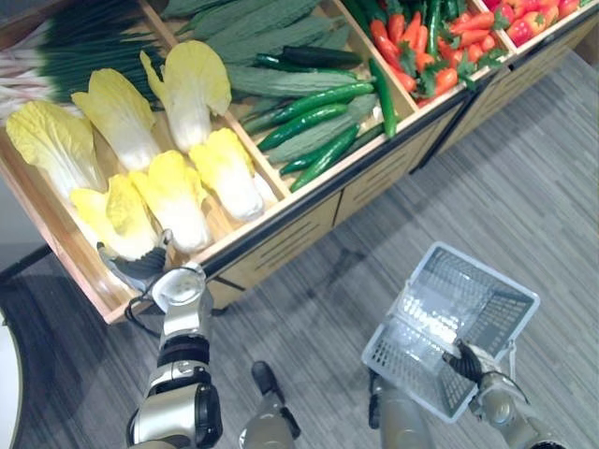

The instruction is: Pick vegetable in the basket

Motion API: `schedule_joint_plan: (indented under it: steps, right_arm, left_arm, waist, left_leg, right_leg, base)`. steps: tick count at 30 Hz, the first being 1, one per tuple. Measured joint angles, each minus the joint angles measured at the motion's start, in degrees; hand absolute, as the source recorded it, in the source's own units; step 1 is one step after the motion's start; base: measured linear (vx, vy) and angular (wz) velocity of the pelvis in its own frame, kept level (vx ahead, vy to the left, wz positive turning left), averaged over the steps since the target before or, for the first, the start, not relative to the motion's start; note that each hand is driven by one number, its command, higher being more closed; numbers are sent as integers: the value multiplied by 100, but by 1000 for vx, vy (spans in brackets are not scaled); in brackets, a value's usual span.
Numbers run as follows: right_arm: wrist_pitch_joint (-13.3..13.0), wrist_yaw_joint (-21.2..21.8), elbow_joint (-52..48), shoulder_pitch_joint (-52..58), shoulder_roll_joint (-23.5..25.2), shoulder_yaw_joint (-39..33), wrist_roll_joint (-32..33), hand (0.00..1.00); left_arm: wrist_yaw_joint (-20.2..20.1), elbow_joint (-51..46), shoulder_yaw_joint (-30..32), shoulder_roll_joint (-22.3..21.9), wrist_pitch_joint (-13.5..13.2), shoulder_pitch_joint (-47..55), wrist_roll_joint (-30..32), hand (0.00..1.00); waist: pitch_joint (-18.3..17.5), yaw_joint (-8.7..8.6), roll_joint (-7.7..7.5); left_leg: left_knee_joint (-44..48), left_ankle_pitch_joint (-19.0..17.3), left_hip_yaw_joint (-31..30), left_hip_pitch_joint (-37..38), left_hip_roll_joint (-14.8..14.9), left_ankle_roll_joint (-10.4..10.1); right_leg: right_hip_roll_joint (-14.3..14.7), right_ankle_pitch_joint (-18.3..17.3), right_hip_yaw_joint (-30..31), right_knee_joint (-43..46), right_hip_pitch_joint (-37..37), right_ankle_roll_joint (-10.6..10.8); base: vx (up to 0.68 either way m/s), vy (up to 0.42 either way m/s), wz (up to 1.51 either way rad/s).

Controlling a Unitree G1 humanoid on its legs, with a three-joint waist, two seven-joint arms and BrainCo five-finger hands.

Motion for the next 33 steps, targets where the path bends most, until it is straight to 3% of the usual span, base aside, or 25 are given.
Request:
schedule_joint_plan:
  steps: [24, 25, 33]
  right_arm:
    - [-85, 131, 481, -358, -45, 216, 333, 100]
    - [-85, 137, 510, -402, -60, 262, 347, 100]
    - [-85, 239, 560, -568, -94, 324, 353, 100]
  left_arm:
    - [-137, 1408, 218, 550, -113, -511, -249, 0]
    - [-138, 1443, 222, 556, -104, -517, -249, 100]
    - [-205, 1792, 279, 807, -77, -525, -223, 100]
  waist:
    - [77, -9, 50]
    - [77, -7, 50]
    - [131, -5, 45]
  left_leg:
    - [-4, -26, 159, 98, 17, -29]
    - [-4, -29, 186, 100, 16, -31]
    - [-4, -33, 227, 76, 30, -38]
  right_leg:
    - [69, 103, 241, -212, 0, -48]
    - [73, 141, 270, -253, -1, -66]
    - [93, 172, 321, -263, -61, -18]
  base:
    - [25, -10, -5]
    - [17, -12, -11]
    - [15, -12, -3]
